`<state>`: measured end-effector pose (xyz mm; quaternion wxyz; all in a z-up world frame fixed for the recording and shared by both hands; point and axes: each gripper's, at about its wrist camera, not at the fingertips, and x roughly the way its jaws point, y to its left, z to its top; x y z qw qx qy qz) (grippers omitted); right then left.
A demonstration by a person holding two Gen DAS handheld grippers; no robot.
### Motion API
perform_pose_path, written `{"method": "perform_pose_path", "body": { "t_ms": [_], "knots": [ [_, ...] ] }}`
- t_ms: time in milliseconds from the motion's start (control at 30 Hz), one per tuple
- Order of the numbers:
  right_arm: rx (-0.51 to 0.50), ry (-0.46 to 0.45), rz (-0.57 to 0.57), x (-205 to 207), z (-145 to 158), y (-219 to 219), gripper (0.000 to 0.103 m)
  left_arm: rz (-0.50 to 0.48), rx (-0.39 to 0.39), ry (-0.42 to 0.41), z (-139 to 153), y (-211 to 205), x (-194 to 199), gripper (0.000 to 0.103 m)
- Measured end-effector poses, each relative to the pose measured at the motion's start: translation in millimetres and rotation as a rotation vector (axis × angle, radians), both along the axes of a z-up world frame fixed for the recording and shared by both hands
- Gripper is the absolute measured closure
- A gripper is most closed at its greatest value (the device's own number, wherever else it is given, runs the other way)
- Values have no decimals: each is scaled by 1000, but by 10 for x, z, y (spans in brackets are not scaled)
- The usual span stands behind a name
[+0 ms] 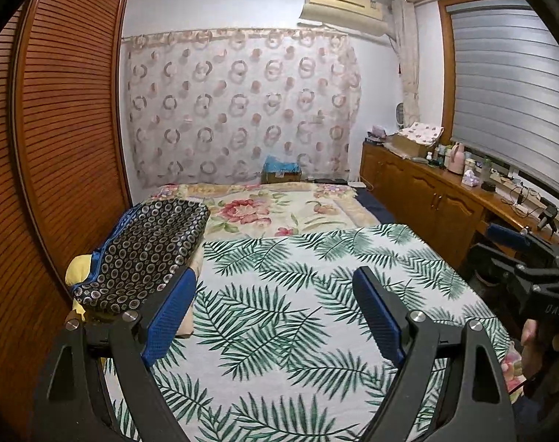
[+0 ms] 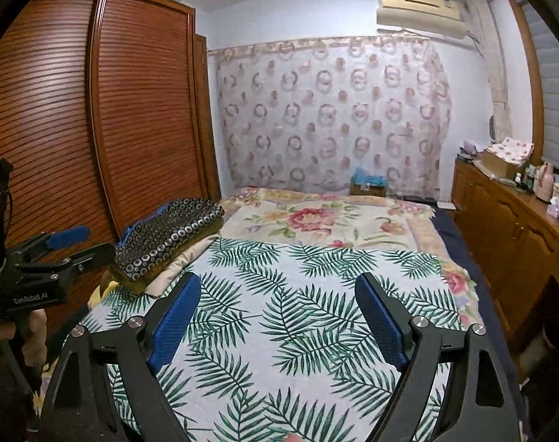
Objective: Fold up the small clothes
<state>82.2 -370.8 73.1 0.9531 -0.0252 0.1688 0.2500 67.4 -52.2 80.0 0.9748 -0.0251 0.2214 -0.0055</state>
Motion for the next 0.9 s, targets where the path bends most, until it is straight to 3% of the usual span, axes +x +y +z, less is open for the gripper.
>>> {"method": "perform_pose_path", "body": {
  "t_ms": [333,900],
  "knots": [
    [28,-45,-86,-288,24,-42,14,4,5,-55,142,-82,-170,16],
    [39,-47,-111,-230,-81,22,14,23,-1,-48,55,-38,-132,16]
  ]
}}
